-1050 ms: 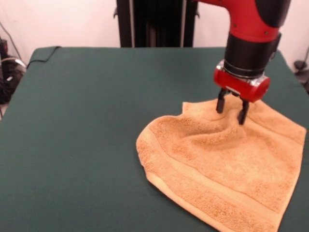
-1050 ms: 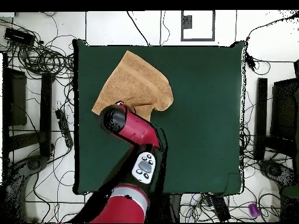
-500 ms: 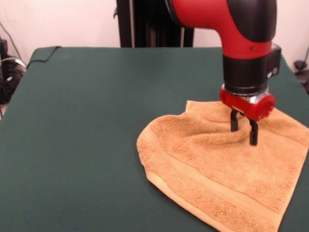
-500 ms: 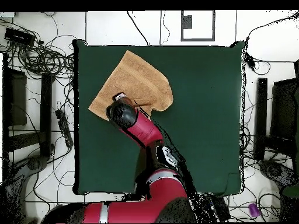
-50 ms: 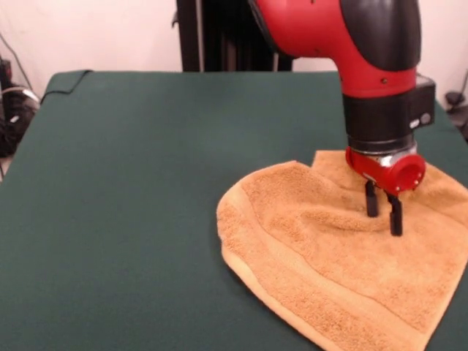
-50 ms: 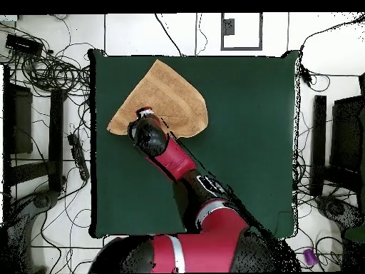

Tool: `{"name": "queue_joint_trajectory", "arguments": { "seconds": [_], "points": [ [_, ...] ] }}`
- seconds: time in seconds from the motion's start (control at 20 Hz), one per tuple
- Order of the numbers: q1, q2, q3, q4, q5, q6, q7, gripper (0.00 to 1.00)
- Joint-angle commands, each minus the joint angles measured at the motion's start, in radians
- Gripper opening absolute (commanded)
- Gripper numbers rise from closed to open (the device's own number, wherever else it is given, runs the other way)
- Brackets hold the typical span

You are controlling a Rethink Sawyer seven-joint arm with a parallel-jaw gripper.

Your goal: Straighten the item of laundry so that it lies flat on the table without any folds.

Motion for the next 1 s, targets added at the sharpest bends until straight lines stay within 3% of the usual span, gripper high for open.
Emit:
{"name": "queue_joint_trajectory", "arguments": {
  "seconds": [0.05,0.15,0.2,0.3,0.4,0.5,0.6,0.75,0.85,1.0],
  "points": [
    [-0.049,0.135,0.310,0.032,-0.076,-0.109,0.387,1.00],
    [0.011,0.110,0.265,0.012,-0.007,-0.125,0.449,1.00],
    [0.072,0.083,0.213,0.004,0.080,-0.114,0.467,1.00],
    [0.201,0.031,0.109,-0.001,0.322,-0.062,0.476,1.00],
    [0.306,-0.006,0.043,0.022,0.586,-0.054,0.410,1.00],
    [0.313,-0.024,0.084,0.049,0.719,-0.116,0.366,1.00],
    [0.312,-0.022,0.094,0.047,0.729,-0.147,0.371,1.00],
    [0.326,-0.026,0.080,0.058,0.786,-0.169,0.287,1.00],
    [0.275,-0.087,0.193,0.147,1.015,-0.284,0.028,1.00],
    [0.172,-0.155,0.392,0.239,1.213,-0.410,-0.044,1.00]
  ]
}}
